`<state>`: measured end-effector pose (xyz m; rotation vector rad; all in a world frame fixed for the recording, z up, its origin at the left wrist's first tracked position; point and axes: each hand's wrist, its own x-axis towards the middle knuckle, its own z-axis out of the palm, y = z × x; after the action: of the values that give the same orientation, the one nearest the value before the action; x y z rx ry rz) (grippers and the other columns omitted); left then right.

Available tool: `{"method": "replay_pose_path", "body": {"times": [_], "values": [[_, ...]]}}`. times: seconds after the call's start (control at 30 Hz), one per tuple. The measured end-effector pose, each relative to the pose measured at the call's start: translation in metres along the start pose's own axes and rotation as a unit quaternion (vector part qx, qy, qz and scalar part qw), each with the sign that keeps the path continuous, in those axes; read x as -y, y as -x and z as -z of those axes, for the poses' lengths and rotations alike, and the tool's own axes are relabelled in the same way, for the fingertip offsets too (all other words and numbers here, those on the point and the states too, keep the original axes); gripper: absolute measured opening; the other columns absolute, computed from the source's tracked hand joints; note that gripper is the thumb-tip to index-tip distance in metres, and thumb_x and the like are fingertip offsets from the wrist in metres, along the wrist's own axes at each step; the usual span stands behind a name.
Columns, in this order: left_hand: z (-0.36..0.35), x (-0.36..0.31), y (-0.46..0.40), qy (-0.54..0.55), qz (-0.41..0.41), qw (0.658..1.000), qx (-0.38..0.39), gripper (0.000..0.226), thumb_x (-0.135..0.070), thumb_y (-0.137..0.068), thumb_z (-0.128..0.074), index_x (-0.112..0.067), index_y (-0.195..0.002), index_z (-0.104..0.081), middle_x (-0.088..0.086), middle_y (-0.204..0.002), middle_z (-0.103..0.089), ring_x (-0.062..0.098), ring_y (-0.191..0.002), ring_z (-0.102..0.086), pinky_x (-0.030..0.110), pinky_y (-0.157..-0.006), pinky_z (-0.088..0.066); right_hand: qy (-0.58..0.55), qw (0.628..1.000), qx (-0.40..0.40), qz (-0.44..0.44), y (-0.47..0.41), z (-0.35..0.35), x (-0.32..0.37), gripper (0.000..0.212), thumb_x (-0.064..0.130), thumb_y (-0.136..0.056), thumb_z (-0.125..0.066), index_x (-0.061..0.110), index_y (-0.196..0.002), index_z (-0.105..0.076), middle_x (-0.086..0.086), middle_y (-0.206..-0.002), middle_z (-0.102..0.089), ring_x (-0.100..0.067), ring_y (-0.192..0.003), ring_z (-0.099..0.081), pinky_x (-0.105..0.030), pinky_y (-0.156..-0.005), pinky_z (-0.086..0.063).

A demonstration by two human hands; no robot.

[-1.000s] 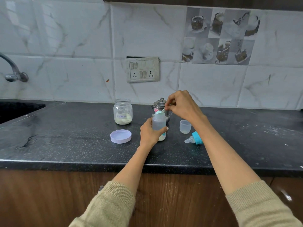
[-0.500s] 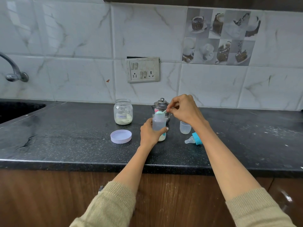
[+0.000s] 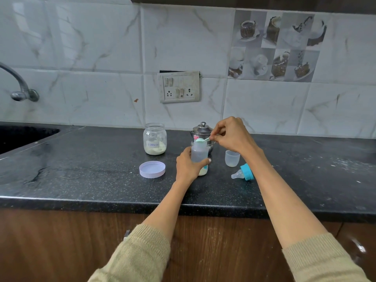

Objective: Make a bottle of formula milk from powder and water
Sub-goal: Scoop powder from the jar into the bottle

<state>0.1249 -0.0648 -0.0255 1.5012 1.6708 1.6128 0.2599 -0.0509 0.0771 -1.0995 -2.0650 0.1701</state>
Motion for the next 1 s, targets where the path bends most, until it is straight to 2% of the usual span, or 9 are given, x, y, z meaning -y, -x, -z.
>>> {"method": "replay_pose_path", "body": {"times": [0.13,0.23,0.4,0.53,0.67,0.73,0.83,0.97,1.0], "values": [[0.000,-0.001,0.001,0.002,0.003,1.000,0.000,0.063,-0.029,-0.068,-0.082,-0.009,-0.121,-0.054,0.008,-0.122,-0.062,0.022,-0.112,-0.057,0.034,-0.091,-0.048,-0.010,1.000,-0.007,-0.016,-0.007,0.007,0.002,0.008,0.013,-0.076,-0.078,0.010,-0.082,-0.074,-0.003,-0.071,-0.072,-0.006,-0.064,-0.065,-0.024,-0.073,-0.055],[0.001,-0.003,0.003,0.014,0.008,1.000,-0.002,0.063,-0.029,-0.068,-0.082,-0.009,-0.121,-0.055,0.008,-0.121,-0.063,0.021,-0.111,-0.058,0.029,-0.088,-0.047,-0.014,1.000,-0.019,-0.019,-0.016,0.012,0.004,0.007,0.016,-0.076,-0.078,0.012,-0.080,-0.074,0.004,-0.063,-0.066,-0.006,-0.062,-0.064,-0.027,-0.073,-0.056],[0.004,-0.004,0.005,0.029,0.016,0.999,0.012,0.063,-0.029,-0.067,-0.083,-0.011,-0.121,-0.057,0.005,-0.120,-0.064,0.014,-0.104,-0.059,0.022,-0.081,-0.044,0.020,1.000,0.014,-0.005,-0.041,0.025,0.019,0.006,0.017,-0.076,-0.078,0.015,-0.078,-0.073,-0.004,-0.081,-0.073,-0.015,-0.081,-0.067,-0.032,-0.079,-0.055],[0.005,-0.006,0.007,0.035,0.020,0.999,0.011,0.058,-0.030,-0.067,-0.083,-0.012,-0.117,-0.060,0.004,-0.115,-0.067,0.009,-0.095,-0.058,0.020,-0.077,-0.044,0.011,0.999,-0.010,0.041,-0.069,0.027,0.044,0.015,0.020,-0.077,-0.077,0.011,-0.088,-0.075,-0.001,-0.083,-0.069,-0.013,-0.082,-0.061,-0.022,-0.070,-0.042],[0.004,-0.005,0.008,0.039,0.025,0.999,0.010,0.054,-0.029,-0.067,-0.083,-0.012,-0.113,-0.061,0.002,-0.110,-0.068,0.012,-0.095,-0.062,0.020,-0.074,-0.046,-0.009,0.998,-0.015,0.055,-0.101,0.003,0.060,0.016,0.021,-0.075,-0.079,0.011,-0.087,-0.075,0.005,-0.069,-0.060,-0.006,-0.065,-0.052,-0.018,-0.056,-0.035],[0.005,-0.005,0.009,0.034,0.028,0.999,0.014,0.055,-0.027,-0.067,-0.083,-0.012,-0.115,-0.060,0.002,-0.112,-0.067,0.012,-0.095,-0.061,0.023,-0.077,-0.048,-0.014,0.998,-0.012,0.052,-0.116,-0.015,0.064,0.016,0.019,-0.075,-0.079,0.010,-0.087,-0.075,0.010,-0.063,-0.054,-0.001,-0.059,-0.048,-0.019,-0.058,-0.036],[0.006,-0.002,0.009,0.026,0.038,0.999,0.017,0.055,-0.028,-0.068,-0.081,-0.012,-0.117,-0.059,-0.001,-0.112,-0.066,0.013,-0.101,-0.062,0.025,-0.080,-0.049,-0.017,0.999,-0.001,0.048,-0.133,-0.044,0.066,0.014,0.016,-0.076,-0.078,0.008,-0.087,-0.074,0.011,-0.063,-0.056,0.000,-0.059,-0.049,-0.020,-0.060,-0.038],[0.008,-0.004,0.012,0.031,0.035,0.999,0.016,0.045,-0.033,-0.068,-0.069,-0.010,-0.106,-0.062,0.003,-0.104,-0.069,0.018,-0.099,-0.064,0.031,-0.078,-0.052,-0.008,0.999,0.017,0.046,-0.150,-0.085,0.062,0.013,0.013,-0.076,-0.078,0.006,-0.087,-0.074,0.006,-0.072,-0.063,-0.004,-0.065,-0.056,-0.028,-0.069,-0.048],[0.010,-0.006,0.014,0.032,0.038,0.999,0.016,0.041,-0.034,-0.068,-0.063,-0.011,-0.103,-0.061,0.003,-0.103,-0.068,0.016,-0.096,-0.062,0.028,-0.077,-0.051,-0.006,0.999,0.018,0.047,-0.152,-0.094,0.062,0.011,0.012,-0.076,-0.078,0.007,-0.085,-0.074,0.006,-0.071,-0.063,-0.006,-0.067,-0.058,-0.030,-0.072,-0.051]]}}
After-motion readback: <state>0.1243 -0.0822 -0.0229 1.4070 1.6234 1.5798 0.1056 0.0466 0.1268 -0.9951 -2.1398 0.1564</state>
